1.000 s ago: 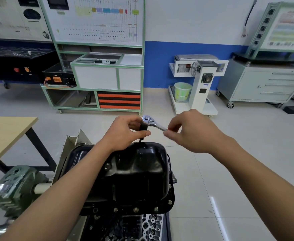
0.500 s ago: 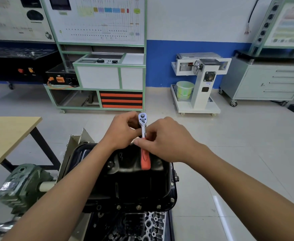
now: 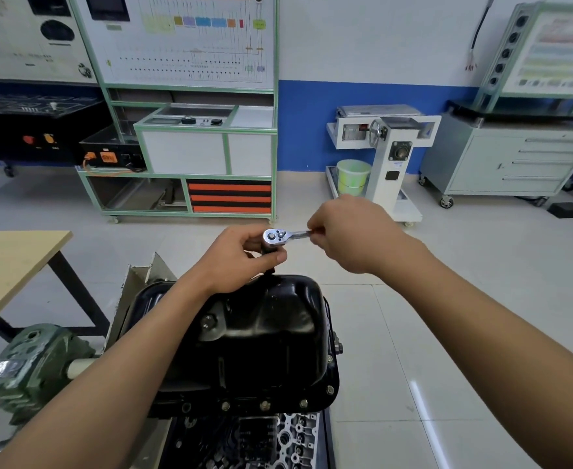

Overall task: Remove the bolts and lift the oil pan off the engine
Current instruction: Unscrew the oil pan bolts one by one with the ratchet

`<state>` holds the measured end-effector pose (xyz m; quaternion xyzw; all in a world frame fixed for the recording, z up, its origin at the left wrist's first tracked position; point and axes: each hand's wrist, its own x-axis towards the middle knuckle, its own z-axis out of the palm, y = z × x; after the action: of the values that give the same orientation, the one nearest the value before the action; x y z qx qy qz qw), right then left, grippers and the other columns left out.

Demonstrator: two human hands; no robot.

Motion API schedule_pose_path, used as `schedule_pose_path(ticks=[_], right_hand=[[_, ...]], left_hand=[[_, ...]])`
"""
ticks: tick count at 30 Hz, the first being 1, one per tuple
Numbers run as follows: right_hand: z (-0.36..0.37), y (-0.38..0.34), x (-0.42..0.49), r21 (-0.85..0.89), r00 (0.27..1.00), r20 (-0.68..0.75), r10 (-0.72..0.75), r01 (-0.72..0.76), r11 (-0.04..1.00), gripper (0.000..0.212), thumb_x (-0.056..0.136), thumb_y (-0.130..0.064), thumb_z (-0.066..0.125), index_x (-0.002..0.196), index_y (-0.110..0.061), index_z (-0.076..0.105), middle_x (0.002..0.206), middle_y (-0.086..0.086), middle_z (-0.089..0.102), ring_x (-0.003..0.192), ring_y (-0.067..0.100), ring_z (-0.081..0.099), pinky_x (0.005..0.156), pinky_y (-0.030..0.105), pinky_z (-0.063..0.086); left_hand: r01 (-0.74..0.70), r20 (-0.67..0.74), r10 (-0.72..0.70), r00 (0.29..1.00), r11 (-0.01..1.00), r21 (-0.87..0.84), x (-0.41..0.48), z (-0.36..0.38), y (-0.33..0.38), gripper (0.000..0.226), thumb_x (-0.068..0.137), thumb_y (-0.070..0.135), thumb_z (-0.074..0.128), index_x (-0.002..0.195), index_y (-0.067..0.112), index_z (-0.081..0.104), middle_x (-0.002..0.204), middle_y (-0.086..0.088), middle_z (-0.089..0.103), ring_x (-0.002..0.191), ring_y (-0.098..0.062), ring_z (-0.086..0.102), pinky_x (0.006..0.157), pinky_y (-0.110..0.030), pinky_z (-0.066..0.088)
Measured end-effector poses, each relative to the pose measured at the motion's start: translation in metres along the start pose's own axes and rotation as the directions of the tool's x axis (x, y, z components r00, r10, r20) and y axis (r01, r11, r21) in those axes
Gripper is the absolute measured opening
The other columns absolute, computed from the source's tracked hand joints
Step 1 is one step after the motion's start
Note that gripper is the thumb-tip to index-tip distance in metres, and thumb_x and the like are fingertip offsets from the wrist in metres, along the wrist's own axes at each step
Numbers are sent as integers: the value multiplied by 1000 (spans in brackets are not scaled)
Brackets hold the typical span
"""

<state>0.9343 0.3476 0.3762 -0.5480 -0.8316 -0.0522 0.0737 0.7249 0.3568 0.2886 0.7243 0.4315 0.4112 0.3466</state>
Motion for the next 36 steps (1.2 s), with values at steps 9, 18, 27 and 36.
schedule_pose_path(ticks=[9,18,27,36], right_hand=[[26,3,30,127,992,-77,-103,112,986,53,96,-3,51,144,-26,51,156,-8,42,134,23,39,106,39,42],[19,8,-10,120,994,-110,-7,20,993,18,93,-34,58,100,-23,71,93,-1,64,94,26,59,72,36,48],[20,-35,-38,378,999,34,-35,19,926,40,85,-57,63,68,-21,67,65,-3,63,64,16,58,57,31,47],[7,-24,-30,528,987,142,-75,-12,849,20,77,-46,80,76,-26,77,76,-3,73,72,16,66,72,40,57]], left_hand=[[24,8,-23,1000,995,-102,1,-1,2,15,84,19,76,94,30,77,92,-5,76,80,-32,73,83,-44,62],[25,-120,-27,992,1000,-13,5,4,1,21,85,10,81,105,10,76,90,4,79,84,-12,75,79,-19,57],[-11,-153,15,988,1000,26,3,7,2,15,82,2,79,91,12,73,85,0,77,79,-13,74,76,-22,56],[-27,-53,27,998,1000,-8,1,1,0,15,79,18,78,91,27,74,87,1,77,79,-19,73,75,-36,60]])
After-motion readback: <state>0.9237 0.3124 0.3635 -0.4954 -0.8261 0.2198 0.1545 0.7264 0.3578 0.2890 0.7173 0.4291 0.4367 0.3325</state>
